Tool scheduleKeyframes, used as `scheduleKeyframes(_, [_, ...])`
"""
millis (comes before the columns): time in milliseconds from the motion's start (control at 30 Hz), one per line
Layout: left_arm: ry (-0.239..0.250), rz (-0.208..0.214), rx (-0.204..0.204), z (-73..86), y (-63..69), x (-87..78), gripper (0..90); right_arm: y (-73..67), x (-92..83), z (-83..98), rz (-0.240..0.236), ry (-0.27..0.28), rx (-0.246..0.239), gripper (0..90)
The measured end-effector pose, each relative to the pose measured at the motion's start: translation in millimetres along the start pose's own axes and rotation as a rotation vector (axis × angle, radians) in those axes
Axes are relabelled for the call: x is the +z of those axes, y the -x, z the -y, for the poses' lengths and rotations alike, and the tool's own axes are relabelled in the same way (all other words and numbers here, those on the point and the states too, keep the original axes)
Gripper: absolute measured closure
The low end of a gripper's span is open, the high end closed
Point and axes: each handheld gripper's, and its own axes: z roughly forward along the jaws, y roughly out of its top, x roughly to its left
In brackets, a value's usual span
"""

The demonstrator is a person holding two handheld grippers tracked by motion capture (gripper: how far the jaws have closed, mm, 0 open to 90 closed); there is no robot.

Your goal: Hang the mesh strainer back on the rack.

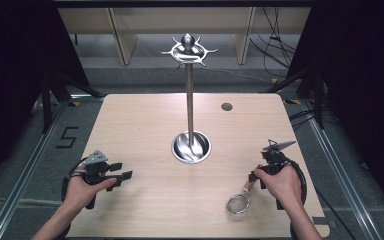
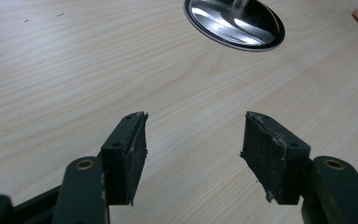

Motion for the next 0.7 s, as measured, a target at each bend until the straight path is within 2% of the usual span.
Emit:
scheduleKeyframes(33, [-0.001,0.001,0.005,0.1,-0.2,-0.1,38.7,-1.8,3.1,-0.4,0.003,-0.029,0.021,49.2])
scheduleKeyframes(67, [-0.002,0.001,0.004,0.4,-0.5,-0.4,38.7,1.4,6.3,-0.7,0.011,-0.028,-0.017,48.4])
scheduleKeyframes(100, [0.001,-0.002,-0.004,0.7,-0.2,-0.6,38.7,1.4,9.9,0.0,0.027,-0.036,-0.02,47.6])
scheduleKeyframes(167, [0.002,0.0,0.001,0.8,-1.6,-1.2,38.7,-0.2,12.9,0.9,0.011,-0.058,-0.009,46.2])
scheduleKeyframes(200, [0.001,-0.001,0.001,0.7,-1.6,-1.7,38.7,-2.6,18.3,4.6,0.026,-0.027,-0.01,46.0])
scheduleKeyframes(233, [0.004,-0.006,-0.004,0.8,-1.2,-2.0,38.7,-3.2,20.1,6.4,0.033,-0.032,-0.011,44.4])
scheduleKeyframes(267, [0.003,-0.004,-0.003,0.8,-1.2,-2.4,38.7,0.3,18.7,4.0,0.078,-0.084,-0.092,44.2])
scheduleKeyframes(333, [0.004,0.0,-0.002,0.8,-1.3,-2.7,38.7,-1.9,21.7,3.0,0.092,-0.1,-0.067,44.4])
scheduleKeyframes(400, [0.002,-0.001,-0.003,0.8,-1.3,-2.7,38.7,-1.1,23.9,3.0,0.092,-0.098,-0.082,44.5])
scheduleKeyframes(433, [0.006,-0.006,-0.005,1.0,-1.0,-2.2,38.7,1.7,26.3,2.7,0.092,-0.081,-0.118,44.5])
scheduleKeyframes(600, [-0.001,0.0,0.001,1.1,-1.6,-1.3,38.7,0.2,29.5,2.3,0.104,-0.099,-0.093,49.8])
scheduleKeyframes(633, [0.0,0.0,0.001,1.3,-1.7,-1.4,38.7,2.7,31.5,3.7,0.108,-0.077,-0.117,50.4])
scheduleKeyframes(700, [0.001,0.0,0.0,1.3,-1.7,-1.4,38.7,2.3,30.6,2.6,0.104,-0.092,-0.111,50.5])
